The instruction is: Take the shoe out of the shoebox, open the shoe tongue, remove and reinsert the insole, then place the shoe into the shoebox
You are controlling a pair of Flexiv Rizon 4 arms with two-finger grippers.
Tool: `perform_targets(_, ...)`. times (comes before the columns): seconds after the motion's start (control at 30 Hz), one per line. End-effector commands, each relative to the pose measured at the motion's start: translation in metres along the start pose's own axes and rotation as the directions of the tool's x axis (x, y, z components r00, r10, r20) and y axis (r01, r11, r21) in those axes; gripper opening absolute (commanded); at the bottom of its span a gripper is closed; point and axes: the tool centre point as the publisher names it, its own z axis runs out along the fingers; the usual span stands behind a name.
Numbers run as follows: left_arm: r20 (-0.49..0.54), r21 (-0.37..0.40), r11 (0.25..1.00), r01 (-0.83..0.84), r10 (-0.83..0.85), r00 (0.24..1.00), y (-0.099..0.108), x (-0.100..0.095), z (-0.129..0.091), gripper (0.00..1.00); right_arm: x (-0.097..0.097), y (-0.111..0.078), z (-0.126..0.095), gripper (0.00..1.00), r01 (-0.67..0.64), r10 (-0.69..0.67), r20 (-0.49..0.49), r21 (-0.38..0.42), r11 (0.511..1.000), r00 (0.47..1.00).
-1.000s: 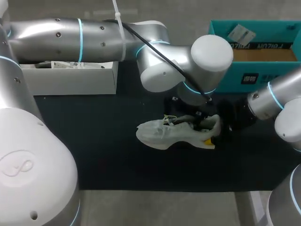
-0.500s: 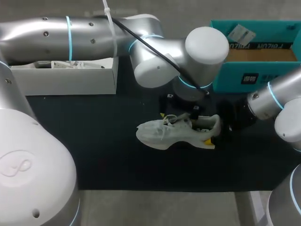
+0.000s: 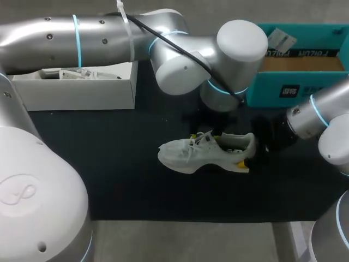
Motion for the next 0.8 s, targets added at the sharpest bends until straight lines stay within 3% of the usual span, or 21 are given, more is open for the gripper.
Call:
perform_targets(0.03,0.008,-0.017,0.999,0.028,-0.028,1.000,0.003,0.005,0.000,0.00,-0.001,-0.001,0.005,0.00,-0.001,0.001,0.002,0.004,1.000,1.000)
perform_targets(0.3,-0.035,-0.079,0.995,0.065,-0.068,0.997,0.013,0.005,-0.004,0.00,-0.001,-0.001,0.005,0.00,-0.001,0.001,0.002,0.004,1.000,1.000)
perform_targets(0.8,-0.207,-0.121,0.982,0.144,-0.167,0.964,0.002,-0.029,-0.034,0.00,-0.001,-0.001,0.005,0.00,-0.001,0.001,0.002,0.004,1.000,1.000)
